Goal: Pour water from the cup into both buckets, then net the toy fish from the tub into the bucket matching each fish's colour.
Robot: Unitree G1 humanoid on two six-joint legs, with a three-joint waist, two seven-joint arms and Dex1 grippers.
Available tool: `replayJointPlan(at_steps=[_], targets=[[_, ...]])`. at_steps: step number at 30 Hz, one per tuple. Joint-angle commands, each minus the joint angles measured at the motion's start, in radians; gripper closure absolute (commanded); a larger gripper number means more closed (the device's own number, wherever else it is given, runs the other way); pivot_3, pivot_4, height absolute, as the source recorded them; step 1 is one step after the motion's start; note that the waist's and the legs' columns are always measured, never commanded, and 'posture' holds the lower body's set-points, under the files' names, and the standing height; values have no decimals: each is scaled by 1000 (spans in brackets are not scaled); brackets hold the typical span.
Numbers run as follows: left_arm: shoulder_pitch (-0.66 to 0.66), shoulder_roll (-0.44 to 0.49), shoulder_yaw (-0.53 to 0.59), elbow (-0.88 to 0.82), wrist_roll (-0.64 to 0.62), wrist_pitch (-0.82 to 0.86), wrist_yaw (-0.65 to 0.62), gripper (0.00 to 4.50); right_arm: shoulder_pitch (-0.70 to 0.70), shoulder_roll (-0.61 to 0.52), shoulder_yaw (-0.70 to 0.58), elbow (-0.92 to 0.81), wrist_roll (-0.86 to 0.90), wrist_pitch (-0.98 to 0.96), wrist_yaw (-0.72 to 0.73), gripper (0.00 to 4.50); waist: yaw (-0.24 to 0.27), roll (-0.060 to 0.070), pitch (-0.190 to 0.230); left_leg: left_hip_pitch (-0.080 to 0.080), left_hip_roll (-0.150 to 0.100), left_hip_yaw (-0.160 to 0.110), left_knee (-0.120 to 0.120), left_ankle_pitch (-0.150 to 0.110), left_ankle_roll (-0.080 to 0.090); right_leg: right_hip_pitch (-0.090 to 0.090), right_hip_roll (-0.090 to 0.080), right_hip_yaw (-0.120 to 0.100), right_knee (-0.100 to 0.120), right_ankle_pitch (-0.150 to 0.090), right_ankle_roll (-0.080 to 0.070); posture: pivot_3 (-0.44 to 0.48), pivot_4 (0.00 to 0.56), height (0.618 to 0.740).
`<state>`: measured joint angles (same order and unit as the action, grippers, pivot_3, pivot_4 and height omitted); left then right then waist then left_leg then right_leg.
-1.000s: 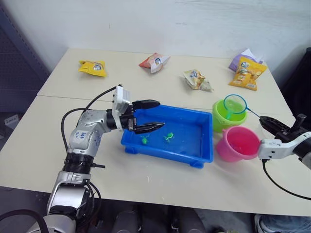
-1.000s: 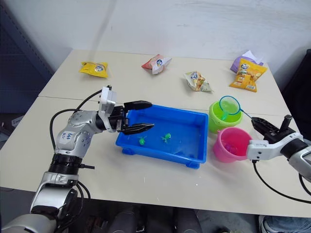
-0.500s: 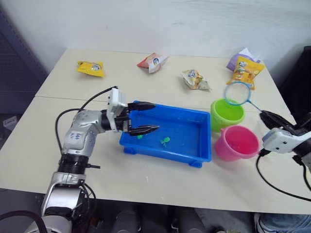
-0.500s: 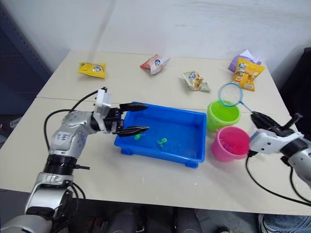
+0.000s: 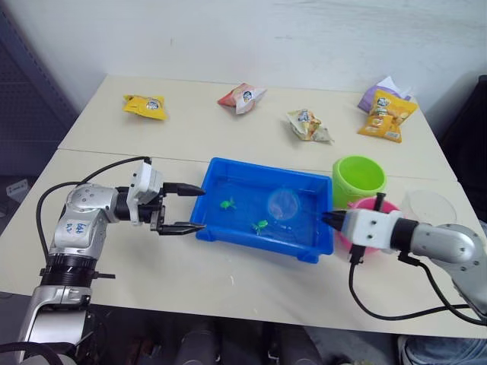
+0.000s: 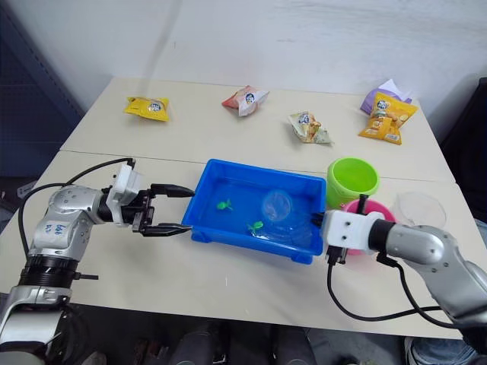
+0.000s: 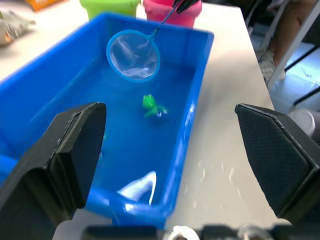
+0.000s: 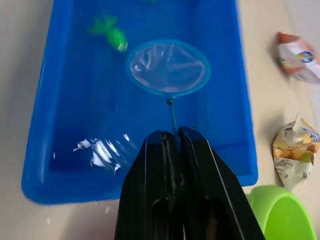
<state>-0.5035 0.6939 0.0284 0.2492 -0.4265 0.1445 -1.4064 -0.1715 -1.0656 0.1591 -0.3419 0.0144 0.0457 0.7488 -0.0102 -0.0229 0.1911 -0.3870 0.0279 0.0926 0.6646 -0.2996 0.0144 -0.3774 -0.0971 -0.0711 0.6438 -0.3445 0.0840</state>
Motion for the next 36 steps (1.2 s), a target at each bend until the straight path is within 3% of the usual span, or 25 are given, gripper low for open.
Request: replayJointPlan(at_steps=[1,10,19,23,36], targets=[[12,25,15,-45,-14,20,-9,65,-68,46,40,30,-50,7,49,4500,0,0,0,0,0,0,0,0,0,0,0,0,0,0,0,0,150,738],[25,29,23,-71,-11,41,24,65,-153,155,86,41,-6,45,189,4500,1,0,0,0,0,0,0,0,0,0,0,0,1,0,0,0,150,738],[53,27,36,-108,-24,64,61,65,-128,261,-93,-40,298,378,201,4500,4,0,0,0,0,-1,0,0,0,0,0,-1,1,0,0,0,150,738],[44,8,47,-115,-44,58,71,65,-88,252,-211,-26,388,394,227,4500,9,0,0,-1,0,-1,0,0,0,0,0,-1,1,0,0,0,150,738],[-87,-147,50,-132,-124,176,204,65,149,257,-524,-129,428,306,172,4500,8,0,0,0,0,0,0,-1,1,1,0,-1,2,0,0,0,150,738]])
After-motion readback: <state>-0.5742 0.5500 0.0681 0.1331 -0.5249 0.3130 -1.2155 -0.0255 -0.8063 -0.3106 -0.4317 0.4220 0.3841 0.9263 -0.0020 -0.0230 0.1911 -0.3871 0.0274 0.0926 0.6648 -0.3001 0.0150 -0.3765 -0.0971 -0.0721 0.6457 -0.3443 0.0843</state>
